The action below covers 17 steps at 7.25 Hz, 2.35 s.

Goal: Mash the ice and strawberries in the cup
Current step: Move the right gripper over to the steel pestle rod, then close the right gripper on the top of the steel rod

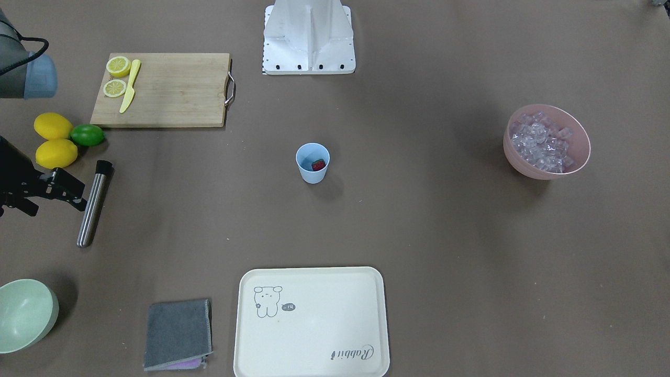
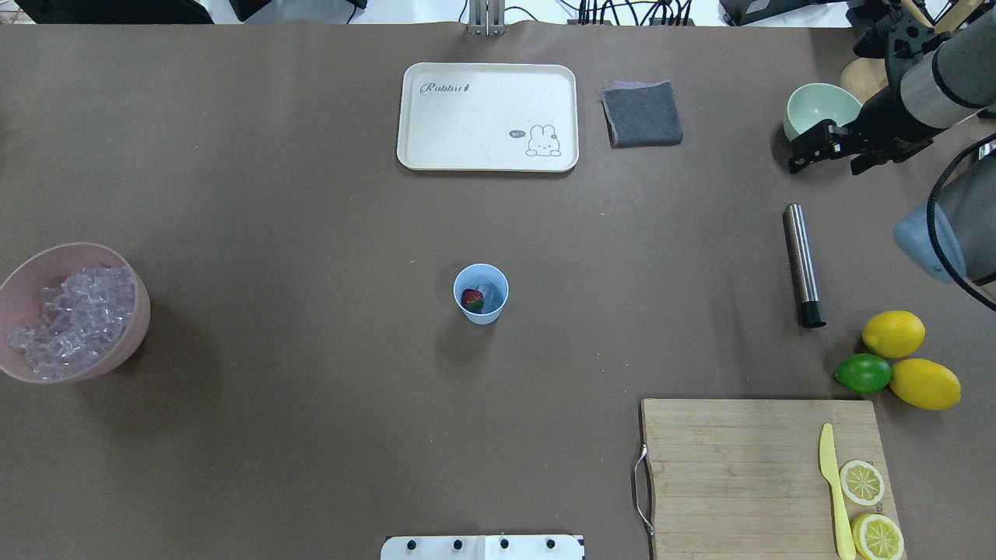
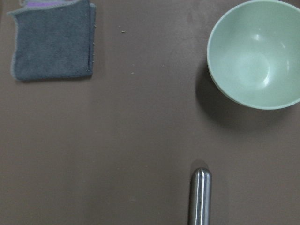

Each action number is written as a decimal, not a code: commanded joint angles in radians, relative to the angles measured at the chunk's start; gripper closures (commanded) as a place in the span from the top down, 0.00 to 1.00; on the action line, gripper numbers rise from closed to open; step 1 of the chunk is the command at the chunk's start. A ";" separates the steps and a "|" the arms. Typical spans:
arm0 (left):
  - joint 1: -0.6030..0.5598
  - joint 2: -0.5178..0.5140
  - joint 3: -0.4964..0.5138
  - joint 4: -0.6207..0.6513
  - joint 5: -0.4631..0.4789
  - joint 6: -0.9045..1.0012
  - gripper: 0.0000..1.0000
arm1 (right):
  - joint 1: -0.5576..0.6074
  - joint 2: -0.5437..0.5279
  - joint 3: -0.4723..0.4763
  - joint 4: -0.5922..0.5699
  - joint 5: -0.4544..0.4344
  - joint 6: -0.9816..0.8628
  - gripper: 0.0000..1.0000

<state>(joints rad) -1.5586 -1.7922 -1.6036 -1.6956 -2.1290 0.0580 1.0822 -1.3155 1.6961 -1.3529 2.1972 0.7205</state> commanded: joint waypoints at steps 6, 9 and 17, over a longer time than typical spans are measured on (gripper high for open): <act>0.002 0.011 -0.007 -0.082 0.011 -0.009 0.97 | -0.093 0.004 -0.116 -0.074 -0.067 0.000 0.99; 0.003 0.001 -0.007 -0.088 0.012 -0.006 0.97 | -0.096 0.010 -0.171 -0.071 -0.060 0.004 0.99; 0.003 -0.015 -0.009 -0.108 0.027 -0.006 0.97 | -0.140 0.032 -0.217 -0.063 -0.042 -0.003 0.76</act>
<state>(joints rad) -1.5555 -1.8053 -1.6135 -1.7975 -2.1016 0.0521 0.9483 -1.2889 1.4817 -1.4160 2.1549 0.7178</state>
